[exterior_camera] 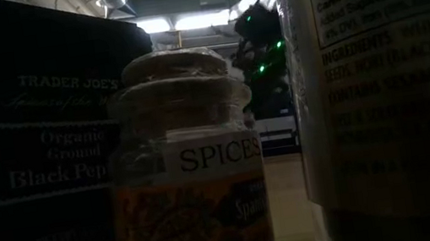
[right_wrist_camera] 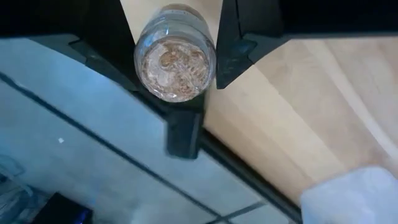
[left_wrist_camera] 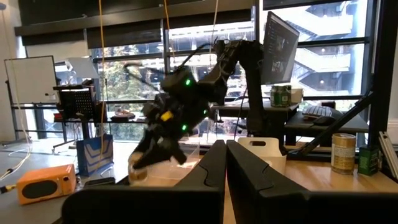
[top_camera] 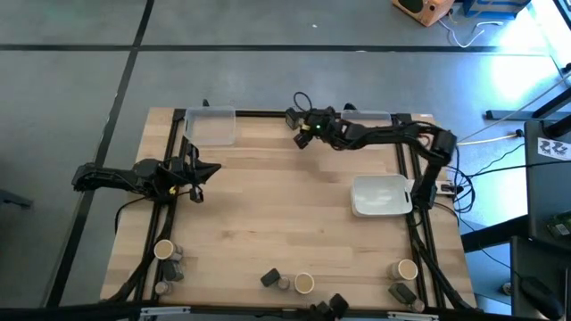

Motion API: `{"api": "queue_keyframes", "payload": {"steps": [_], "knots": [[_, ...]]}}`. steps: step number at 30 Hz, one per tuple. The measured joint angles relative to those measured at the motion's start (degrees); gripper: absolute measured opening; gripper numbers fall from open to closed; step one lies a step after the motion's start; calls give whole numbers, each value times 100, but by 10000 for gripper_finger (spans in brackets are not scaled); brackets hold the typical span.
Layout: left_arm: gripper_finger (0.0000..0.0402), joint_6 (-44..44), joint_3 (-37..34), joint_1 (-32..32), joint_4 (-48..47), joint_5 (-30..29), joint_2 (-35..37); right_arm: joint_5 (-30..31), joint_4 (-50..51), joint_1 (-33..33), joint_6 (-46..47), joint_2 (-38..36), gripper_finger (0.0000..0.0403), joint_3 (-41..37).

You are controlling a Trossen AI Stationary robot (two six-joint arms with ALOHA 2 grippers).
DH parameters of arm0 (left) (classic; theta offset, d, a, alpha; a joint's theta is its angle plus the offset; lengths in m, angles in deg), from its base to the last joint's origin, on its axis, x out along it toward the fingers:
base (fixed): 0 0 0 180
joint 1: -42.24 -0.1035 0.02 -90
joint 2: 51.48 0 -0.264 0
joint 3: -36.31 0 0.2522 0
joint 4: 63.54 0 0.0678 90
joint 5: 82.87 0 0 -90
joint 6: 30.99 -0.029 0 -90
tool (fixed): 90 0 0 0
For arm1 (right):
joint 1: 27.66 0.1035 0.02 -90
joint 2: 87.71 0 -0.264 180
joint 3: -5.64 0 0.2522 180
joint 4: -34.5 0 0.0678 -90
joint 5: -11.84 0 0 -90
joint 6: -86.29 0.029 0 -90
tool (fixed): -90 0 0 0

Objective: Sort spices by type
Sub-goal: Put the top brown seasoning bottle into the right transparent bin

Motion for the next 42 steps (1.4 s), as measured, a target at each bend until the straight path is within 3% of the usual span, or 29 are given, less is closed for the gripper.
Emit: {"api": "queue_keyframes", "payload": {"steps": [11,17,30,42], "knots": [[1,-75,0,0,1,2,0,561,123,-357,-49,-2400,182,-1715],[1,-95,0,0,1,2,0,537,117,-885,49,-3228,182,-2471],[1,11,0,0,6,2,0,-157,-498,-1731,348,-2949,182,-3069],[1,71,0,0,3,2,1,-47,-1345,-1854,607,-1856,182,-3147]]}}
